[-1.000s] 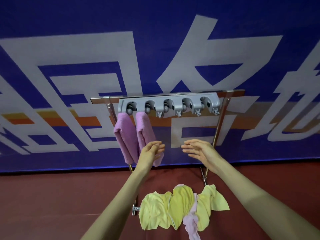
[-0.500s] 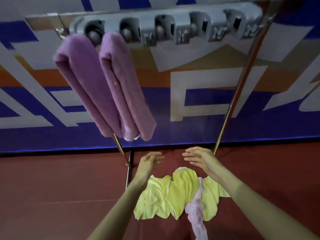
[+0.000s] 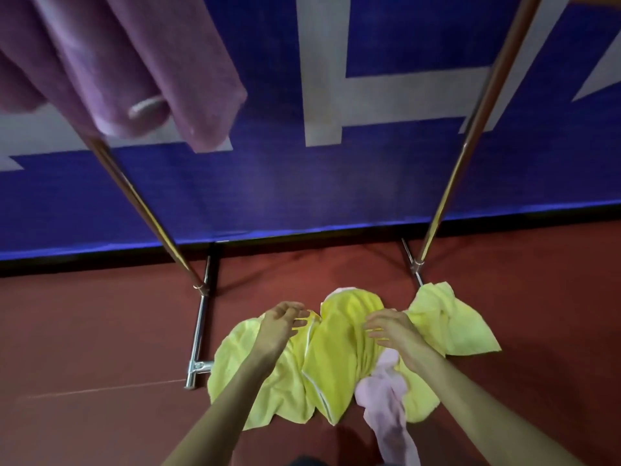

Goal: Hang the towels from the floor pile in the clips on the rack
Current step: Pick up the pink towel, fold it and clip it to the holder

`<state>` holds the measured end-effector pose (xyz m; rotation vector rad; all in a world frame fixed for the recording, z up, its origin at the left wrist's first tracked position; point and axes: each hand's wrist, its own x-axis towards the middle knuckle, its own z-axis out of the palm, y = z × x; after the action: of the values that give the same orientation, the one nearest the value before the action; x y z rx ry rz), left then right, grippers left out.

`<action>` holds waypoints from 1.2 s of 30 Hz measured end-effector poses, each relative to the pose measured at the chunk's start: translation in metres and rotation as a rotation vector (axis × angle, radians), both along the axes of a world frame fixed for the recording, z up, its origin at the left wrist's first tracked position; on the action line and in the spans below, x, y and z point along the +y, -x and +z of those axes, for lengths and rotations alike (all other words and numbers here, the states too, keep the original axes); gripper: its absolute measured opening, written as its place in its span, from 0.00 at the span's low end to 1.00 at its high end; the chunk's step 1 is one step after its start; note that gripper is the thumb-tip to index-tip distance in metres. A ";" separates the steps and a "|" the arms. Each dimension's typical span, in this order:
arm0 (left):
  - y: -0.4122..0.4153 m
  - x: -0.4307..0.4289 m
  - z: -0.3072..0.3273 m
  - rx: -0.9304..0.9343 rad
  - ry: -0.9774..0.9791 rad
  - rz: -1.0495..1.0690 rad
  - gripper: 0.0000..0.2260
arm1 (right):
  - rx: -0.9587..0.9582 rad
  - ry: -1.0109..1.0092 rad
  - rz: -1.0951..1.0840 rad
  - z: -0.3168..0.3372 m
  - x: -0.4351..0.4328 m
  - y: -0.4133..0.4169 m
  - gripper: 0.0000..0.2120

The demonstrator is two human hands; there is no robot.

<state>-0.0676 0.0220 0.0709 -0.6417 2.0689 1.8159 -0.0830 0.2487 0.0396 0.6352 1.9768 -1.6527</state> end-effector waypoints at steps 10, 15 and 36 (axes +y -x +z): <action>-0.020 0.002 -0.084 -0.053 0.028 -0.027 0.07 | -0.180 -0.475 0.214 -0.144 0.019 -0.040 0.30; -0.027 0.000 -0.093 -0.065 0.028 -0.031 0.07 | -0.163 -0.576 0.207 -0.150 0.023 -0.048 0.18; -0.007 0.026 -0.074 0.057 0.040 -0.277 0.09 | 0.258 0.536 -0.109 0.042 -0.028 0.014 0.11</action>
<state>-0.0603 0.0484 -0.0034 -0.2974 2.1142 1.6564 -0.0968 0.2207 0.0821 0.3414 1.5612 -2.3058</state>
